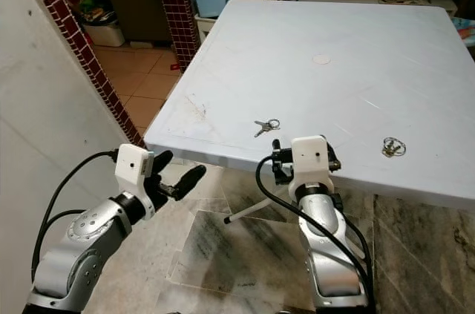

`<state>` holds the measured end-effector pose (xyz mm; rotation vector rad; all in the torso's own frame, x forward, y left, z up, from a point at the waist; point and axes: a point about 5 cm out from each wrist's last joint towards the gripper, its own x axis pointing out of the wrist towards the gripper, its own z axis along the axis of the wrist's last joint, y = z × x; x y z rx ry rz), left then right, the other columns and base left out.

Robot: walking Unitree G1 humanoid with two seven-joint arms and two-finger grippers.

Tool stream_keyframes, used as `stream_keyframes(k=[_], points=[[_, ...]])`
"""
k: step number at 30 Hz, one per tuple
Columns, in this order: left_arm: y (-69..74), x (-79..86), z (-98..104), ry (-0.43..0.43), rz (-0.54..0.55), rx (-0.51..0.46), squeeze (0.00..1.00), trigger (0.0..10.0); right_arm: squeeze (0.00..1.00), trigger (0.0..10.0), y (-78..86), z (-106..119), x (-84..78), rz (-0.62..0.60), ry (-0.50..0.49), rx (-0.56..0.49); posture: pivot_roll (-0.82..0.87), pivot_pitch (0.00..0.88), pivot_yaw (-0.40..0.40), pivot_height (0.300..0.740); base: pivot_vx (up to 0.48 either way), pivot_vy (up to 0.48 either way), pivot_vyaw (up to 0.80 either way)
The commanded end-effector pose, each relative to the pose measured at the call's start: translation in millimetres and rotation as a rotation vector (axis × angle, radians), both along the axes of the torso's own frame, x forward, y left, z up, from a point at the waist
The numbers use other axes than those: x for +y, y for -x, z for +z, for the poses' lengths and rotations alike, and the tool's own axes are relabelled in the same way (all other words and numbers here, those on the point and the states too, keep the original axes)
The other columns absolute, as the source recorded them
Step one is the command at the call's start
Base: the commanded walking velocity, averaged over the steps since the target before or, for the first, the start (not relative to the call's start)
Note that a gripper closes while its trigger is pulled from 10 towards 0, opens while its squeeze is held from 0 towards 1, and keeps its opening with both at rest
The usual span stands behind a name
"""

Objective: Hang keys on a hook

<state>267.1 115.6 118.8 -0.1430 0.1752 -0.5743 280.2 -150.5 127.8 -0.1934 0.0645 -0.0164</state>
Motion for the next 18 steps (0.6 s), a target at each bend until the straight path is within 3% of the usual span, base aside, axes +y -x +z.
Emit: stream_keyframes(k=[1,2,3,4,5,6,7,8,9,18], points=[[0.5,2.7,-1.2,0.001,0.0,0.007,0.0,10.0,1.0,10.0,1.3,5.0,8.1,0.025,-0.01,-0.014,-0.01,0.036,0.113,0.74,0.259,0.0,0.0],[0.7,2.5,-1.2,0.002,-0.002,0.007,0.0,10.0,0.93,10.0,1.7,4.7,8.9,0.027,-0.01,-0.011,-0.01,0.036,0.113,0.74,0.266,0.0,0.0],[0.8,2.3,-1.2,0.003,-0.004,0.007,0.0,10.0,0.93,10.0,2.0,4.5,9.5,0.029,-0.011,-0.008,-0.01,0.036,0.113,0.74,0.266,0.0,0.0],[0.6,2.0,-1.0,0.004,-0.006,0.007,0.0,10.0,0.46,10.0,1.9,4.3,10.2,0.032,-0.012,-0.006,-0.01,0.037,0.113,0.74,0.277,0.0,0.0],[0.4,1.7,-0.8,0.004,-0.009,0.006,0.0,10.0,0.26,10.0,1.9,4.2,11.5,0.038,-0.013,-0.002,-0.01,0.037,0.113,0.74,0.307,0.0,0.0],[0.3,1.6,-0.8,0.005,-0.01,0.006,0.0,10.0,0.2,10.0,2.1,4.3,11.8,0.039,-0.013,-0.001,-0.01,0.037,0.113,0.74,0.315,0.0,0.0],[0.3,1.6,-0.9,0.005,-0.011,0.006,0.0,10.0,0.06,10.0,2.2,4.4,12.1,0.04,-0.013,-0.001,-0.01,0.037,0.113,0.74,0.319,0.0,0.0],[0.3,1.5,-1.0,0.006,-0.012,0.006,0.0,10.0,0.06,10.0,2.2,4.6,12.2,0.041,-0.013,-0.001,-0.01,0.037,0.113,0.74,0.319,0.0,0.0],[0.4,1.3,-1.0,0.007,-0.014,0.006,0.0,10.0,0.0,10.0,2.2,4.6,12.2,0.041,-0.012,-0.001,-0.01,0.037,0.113,0.74,0.319,0.0,0.0],[1.2,-0.8,-1.4,0.009,-0.024,0.01,0.0,10.0,0.0,10.0,2.8,3.2,16.0,0.058,-0.011,0.012,-0.01,0.039,0.112,0.74,0.336,0.0,0.0]])
